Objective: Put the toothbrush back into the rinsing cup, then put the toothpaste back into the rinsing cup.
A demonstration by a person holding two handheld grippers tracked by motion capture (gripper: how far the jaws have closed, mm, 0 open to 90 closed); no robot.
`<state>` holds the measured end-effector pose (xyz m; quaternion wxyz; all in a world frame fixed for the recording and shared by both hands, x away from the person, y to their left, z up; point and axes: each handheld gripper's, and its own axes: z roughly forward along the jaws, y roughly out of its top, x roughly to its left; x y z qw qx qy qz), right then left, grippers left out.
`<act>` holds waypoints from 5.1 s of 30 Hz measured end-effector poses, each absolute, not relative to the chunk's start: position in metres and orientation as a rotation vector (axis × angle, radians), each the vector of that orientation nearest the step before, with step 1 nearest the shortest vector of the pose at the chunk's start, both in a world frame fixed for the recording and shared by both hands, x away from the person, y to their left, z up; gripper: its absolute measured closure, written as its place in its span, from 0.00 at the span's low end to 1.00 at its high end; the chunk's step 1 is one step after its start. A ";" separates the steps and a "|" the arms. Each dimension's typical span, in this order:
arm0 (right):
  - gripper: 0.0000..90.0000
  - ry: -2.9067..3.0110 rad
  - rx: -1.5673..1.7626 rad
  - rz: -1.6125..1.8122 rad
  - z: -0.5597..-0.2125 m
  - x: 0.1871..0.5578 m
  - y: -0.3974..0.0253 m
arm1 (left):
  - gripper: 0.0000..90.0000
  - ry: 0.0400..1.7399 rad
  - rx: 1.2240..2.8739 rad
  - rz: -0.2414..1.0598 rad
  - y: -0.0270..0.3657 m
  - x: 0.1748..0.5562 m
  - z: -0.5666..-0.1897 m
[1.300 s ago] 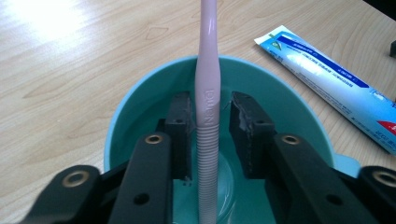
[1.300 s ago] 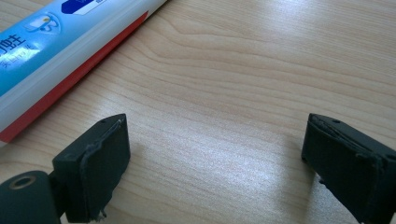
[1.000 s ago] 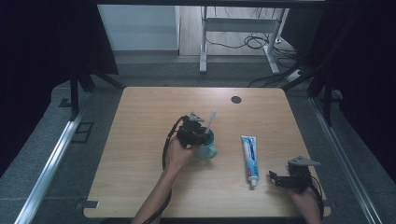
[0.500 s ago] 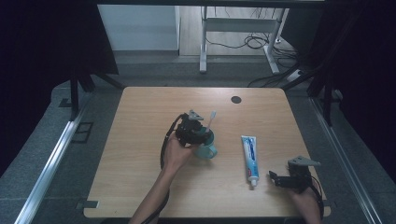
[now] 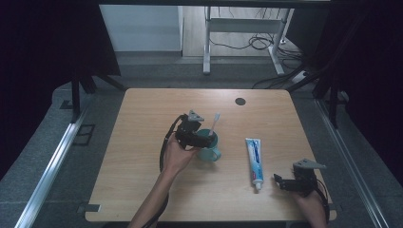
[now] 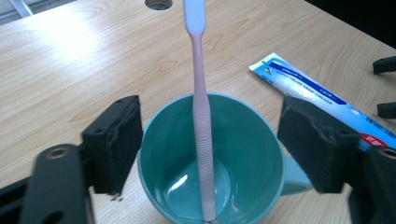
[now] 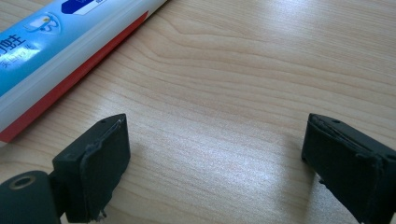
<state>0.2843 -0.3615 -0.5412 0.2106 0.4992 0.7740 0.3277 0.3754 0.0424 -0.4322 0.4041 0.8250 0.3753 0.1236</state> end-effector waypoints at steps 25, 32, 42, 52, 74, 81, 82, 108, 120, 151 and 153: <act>0.08 2.152 1.387 0.911 -0.541 0.284 -0.362 | 0.00 0.841 2.132 0.369 0.050 0.354 -0.421; 0.08 2.152 1.387 0.911 -0.541 0.284 -0.361 | 0.00 0.816 2.138 0.404 0.054 0.346 -0.420; 0.08 2.151 1.389 0.911 -0.541 0.284 -0.361 | 0.00 0.819 2.128 0.421 0.070 0.334 -0.427; 0.08 2.151 1.388 0.911 -0.541 0.284 -0.361 | 0.00 0.833 2.120 0.434 0.087 0.322 -0.438; 0.08 2.152 1.387 0.909 -0.541 0.284 -0.361 | 0.00 0.901 2.095 0.443 0.119 0.296 -0.480; 0.08 2.152 1.383 0.908 -0.541 0.284 -0.361 | 0.00 0.940 2.070 0.438 0.131 0.290 -0.498; 0.08 2.152 1.383 0.908 -0.541 0.284 -0.361 | 0.00 0.940 2.070 0.438 0.131 0.290 -0.498; 0.09 2.152 1.386 0.911 -0.541 0.284 -0.361 | 0.00 1.021 2.150 0.389 0.132 0.286 -0.543; 0.09 2.149 1.388 0.914 -0.541 0.284 -0.362 | 0.00 1.054 2.209 0.368 0.131 0.289 -0.545; 0.28 2.203 1.379 0.984 -0.523 0.280 -0.361 | 0.00 1.063 2.206 0.373 0.130 0.289 -0.545; 0.29 2.203 1.381 0.998 -0.522 0.280 -0.362 | 0.00 1.064 2.206 0.373 0.130 0.289 -0.545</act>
